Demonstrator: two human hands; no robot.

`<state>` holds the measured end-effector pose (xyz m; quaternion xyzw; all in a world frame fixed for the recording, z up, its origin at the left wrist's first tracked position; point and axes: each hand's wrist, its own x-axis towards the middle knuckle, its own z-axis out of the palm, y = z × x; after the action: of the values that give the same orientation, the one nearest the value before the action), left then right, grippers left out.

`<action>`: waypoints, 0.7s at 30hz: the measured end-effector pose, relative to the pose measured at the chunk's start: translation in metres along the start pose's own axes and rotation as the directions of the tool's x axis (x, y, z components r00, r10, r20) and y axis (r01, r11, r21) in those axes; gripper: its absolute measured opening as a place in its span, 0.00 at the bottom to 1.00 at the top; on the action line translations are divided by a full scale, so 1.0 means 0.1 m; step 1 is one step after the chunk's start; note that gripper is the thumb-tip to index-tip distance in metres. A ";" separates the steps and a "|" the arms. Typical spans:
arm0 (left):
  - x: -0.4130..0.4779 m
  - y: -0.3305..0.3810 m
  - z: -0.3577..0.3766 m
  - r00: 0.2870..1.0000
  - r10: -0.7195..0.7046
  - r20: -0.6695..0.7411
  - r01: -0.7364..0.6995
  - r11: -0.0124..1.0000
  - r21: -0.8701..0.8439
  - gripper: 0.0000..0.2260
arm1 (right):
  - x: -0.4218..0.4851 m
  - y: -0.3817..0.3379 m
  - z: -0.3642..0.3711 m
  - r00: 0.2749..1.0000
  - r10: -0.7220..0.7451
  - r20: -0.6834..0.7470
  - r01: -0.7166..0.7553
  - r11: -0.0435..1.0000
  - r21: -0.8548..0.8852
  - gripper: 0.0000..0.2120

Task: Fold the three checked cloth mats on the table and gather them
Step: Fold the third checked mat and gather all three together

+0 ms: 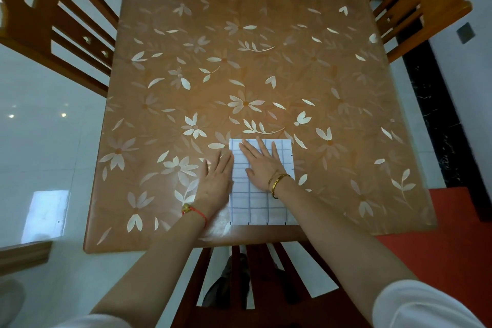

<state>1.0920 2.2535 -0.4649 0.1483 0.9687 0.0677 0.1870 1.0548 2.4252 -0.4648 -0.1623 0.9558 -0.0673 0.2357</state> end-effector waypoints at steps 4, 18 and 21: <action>-0.36 -0.05 0.12 0.987 0.061 -0.152 -0.074 0.994 -0.082 0.29 | 0.00 -0.01 -0.05 1.000 0.012 0.017 -0.012 1.000 -0.010 0.32; -0.94 0.08 0.25 0.989 0.003 -0.150 -0.039 0.971 -0.234 0.17 | -0.24 -0.06 0.02 0.966 0.175 -0.189 -0.161 0.983 0.092 0.34; -0.82 0.13 0.06 0.971 -0.141 -0.191 0.057 0.920 -0.389 0.14 | -0.38 0.09 0.07 0.859 0.384 -0.338 -0.249 0.891 0.380 0.26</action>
<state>1.1705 2.2409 -0.4396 0.0514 0.9579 0.2603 0.1095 1.0877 2.4464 -0.4562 0.0577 0.9729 -0.2146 0.0646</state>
